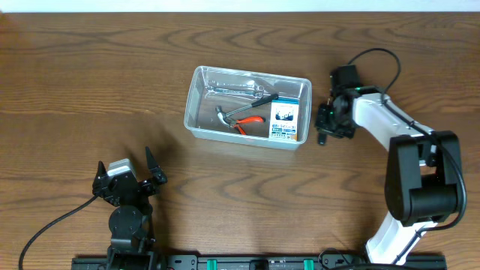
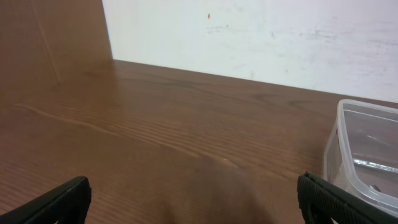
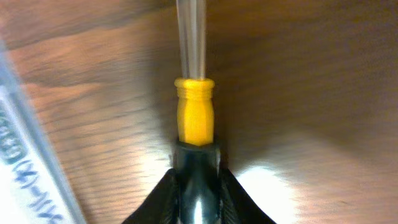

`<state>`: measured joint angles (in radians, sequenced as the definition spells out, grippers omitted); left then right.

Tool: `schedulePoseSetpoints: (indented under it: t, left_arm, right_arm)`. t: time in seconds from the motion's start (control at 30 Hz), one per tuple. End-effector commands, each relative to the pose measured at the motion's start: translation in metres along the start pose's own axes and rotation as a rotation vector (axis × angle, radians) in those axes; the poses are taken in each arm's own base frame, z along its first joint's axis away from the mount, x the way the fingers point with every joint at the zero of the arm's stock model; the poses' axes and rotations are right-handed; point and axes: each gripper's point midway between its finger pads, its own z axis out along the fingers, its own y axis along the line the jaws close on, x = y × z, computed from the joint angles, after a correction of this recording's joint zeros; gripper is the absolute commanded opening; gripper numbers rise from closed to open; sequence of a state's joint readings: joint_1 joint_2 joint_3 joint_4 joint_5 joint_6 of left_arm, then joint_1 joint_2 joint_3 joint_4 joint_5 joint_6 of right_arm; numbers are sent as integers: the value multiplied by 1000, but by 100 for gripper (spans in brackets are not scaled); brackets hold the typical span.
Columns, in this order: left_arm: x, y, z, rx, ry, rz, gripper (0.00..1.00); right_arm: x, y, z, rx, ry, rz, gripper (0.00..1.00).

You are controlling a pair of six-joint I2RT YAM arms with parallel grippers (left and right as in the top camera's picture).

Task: Pack container
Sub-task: 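Grasp the black-and-yellow screwdriver handle with the right gripper, then lower the screwdriver into the container and open the right gripper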

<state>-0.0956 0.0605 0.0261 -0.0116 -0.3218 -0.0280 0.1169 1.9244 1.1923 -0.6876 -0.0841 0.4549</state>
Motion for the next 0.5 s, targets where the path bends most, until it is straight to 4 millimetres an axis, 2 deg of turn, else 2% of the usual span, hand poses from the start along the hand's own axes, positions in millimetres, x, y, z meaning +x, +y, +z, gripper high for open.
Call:
schedulePoseSetpoints:
  t: [0.0,0.03,0.1,0.17,0.27,0.37,0.47]
  left_arm:
    - [16,4,1,-21,42,20,98]
    - [16,4,1,-21,42,20,98]
    - [16,4,1,-21,42,20,98]
    - [16,4,1,-21,42,20,98]
    - [16,4,1,-21,42,20,98]
    - [16,4,1,-21,42,20,98]
    - [16,4,1,-21,42,20,98]
  right_arm:
    - [-37,-9,-48,-18,-136,-7,6]
    - [-45,-7,-66,-37,-176,-6,1]
    - [-56,5,-104,-97,-256,-33,1]
    - [-59,28,-140,-178,-334,-125,1]
    - [-52,76,-194,-301,-476,-341,1]
    - [-29,122,-223,-356,-573,-580,1]
    - [-1,166,-225,-391,-607,-773,1]
